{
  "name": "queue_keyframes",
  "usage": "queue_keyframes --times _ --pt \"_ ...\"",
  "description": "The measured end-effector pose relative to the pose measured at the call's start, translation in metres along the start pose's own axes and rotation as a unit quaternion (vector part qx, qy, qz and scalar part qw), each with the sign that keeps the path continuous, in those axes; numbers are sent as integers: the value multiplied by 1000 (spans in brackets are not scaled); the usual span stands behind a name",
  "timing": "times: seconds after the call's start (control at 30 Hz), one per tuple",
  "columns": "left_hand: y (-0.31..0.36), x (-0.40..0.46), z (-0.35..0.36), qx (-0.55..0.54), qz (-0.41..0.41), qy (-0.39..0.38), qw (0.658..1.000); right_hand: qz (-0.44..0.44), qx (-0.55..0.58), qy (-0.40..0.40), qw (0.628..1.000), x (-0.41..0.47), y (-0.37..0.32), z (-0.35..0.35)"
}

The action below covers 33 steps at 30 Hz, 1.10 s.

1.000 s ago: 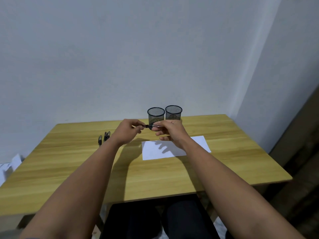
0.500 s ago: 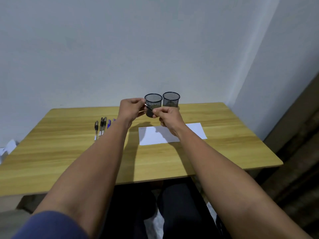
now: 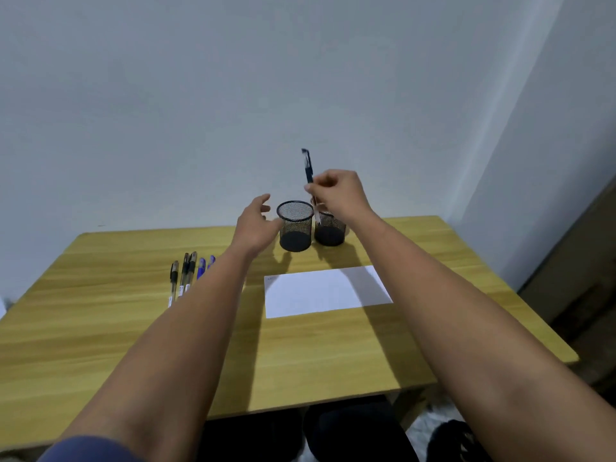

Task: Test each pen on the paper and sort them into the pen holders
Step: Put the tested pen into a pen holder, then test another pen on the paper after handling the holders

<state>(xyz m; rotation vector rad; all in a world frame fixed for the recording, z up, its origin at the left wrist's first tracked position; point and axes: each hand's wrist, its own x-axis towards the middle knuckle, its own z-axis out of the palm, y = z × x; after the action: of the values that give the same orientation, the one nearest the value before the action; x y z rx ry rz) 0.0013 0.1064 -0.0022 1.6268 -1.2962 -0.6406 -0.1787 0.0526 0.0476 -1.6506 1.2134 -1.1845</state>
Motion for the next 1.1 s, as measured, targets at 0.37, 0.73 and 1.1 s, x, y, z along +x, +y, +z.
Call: queue_keyframes --times 0.37,0.73,1.1 --pt "-49 55 50 74 -43 -34 996 5 -174 10 985 62 24 41" --pt "-49 52 44 25 -3 -41 999 23 -299 -23 954 54 34 59" --pt "-53 22 -92 156 -9 28 987 -47 -185 -34 981 5 -30 107"
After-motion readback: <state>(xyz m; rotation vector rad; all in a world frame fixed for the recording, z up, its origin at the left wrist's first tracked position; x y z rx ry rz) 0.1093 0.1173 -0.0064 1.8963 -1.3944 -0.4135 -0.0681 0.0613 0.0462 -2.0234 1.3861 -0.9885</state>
